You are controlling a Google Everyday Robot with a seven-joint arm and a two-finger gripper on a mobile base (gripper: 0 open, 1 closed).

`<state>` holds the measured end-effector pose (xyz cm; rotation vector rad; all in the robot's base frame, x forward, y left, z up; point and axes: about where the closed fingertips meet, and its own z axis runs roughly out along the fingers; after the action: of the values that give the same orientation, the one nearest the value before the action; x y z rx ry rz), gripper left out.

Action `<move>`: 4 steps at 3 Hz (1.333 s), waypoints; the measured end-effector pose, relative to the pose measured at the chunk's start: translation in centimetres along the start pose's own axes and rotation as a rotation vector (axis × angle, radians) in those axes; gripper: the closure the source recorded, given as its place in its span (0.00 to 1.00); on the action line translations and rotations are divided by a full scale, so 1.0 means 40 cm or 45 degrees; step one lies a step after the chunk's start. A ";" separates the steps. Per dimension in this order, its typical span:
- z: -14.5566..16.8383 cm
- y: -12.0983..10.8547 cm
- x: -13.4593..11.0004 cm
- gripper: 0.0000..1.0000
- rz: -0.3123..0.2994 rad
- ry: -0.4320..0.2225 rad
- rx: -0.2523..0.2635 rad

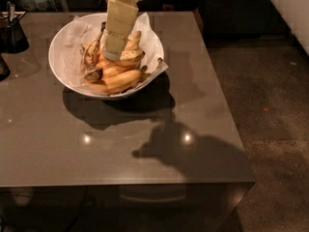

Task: Pick banana from white bowl

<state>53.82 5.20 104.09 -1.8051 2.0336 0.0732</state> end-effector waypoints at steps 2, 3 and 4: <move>0.068 -0.037 -0.017 0.27 0.031 0.115 0.004; 0.098 -0.055 -0.013 0.30 0.063 0.171 0.020; 0.120 -0.065 -0.012 0.30 0.087 0.212 0.026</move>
Offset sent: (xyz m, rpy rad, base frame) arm 0.0231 -0.0013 -0.0381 -0.1917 0.0966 -0.0894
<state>57.67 6.71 100.49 -1.7823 2.2022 -0.0808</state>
